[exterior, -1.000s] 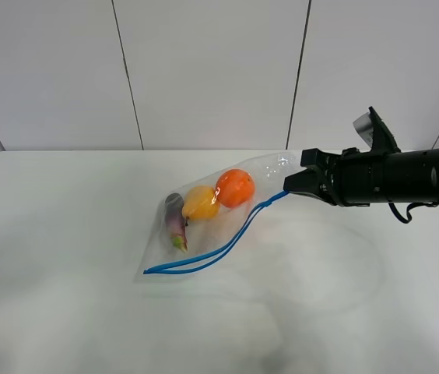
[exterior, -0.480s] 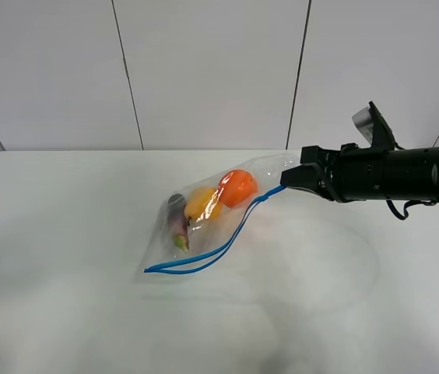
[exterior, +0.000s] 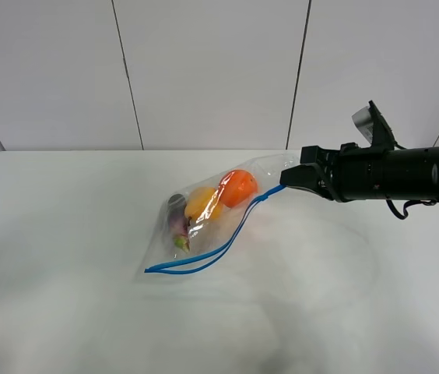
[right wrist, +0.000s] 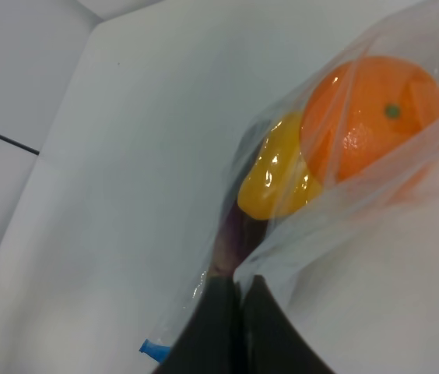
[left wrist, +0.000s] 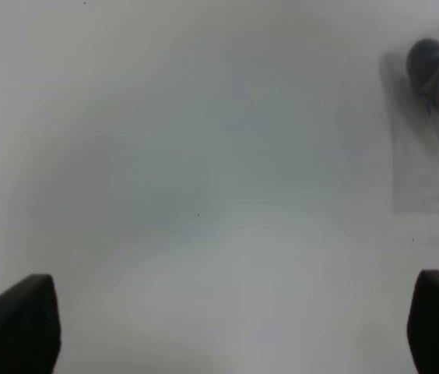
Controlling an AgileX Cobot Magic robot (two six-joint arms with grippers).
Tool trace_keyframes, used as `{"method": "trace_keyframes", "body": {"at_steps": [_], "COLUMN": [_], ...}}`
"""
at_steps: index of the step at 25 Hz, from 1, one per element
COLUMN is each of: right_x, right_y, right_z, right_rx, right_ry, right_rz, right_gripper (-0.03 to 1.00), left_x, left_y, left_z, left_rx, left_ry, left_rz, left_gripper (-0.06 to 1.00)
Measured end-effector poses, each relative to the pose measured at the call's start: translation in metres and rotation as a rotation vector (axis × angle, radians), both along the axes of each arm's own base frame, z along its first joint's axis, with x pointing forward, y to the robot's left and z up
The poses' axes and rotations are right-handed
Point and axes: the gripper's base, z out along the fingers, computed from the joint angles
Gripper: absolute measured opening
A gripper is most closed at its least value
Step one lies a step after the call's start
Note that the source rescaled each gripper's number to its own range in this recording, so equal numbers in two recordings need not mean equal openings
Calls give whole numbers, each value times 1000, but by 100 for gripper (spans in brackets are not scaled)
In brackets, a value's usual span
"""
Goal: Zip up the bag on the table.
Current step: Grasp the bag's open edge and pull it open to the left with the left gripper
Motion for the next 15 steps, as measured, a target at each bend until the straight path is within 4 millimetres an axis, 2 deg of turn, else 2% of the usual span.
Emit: {"method": "trace_keyframes", "body": {"at_steps": [10,15], "right_x": [0,0], "right_y": [0,0], "right_z": [0,0], "right_rx": [2,2], "right_ry": [0,0], "right_rz": [-2,-2], "right_gripper": [0,0], "left_x": [0,2], "left_y": [0,0], "left_z": [1,10], "left_rx": [0,-1], "left_ry": [-7,-40], "left_rz": [0,-2], "left_gripper": [100,100]}}
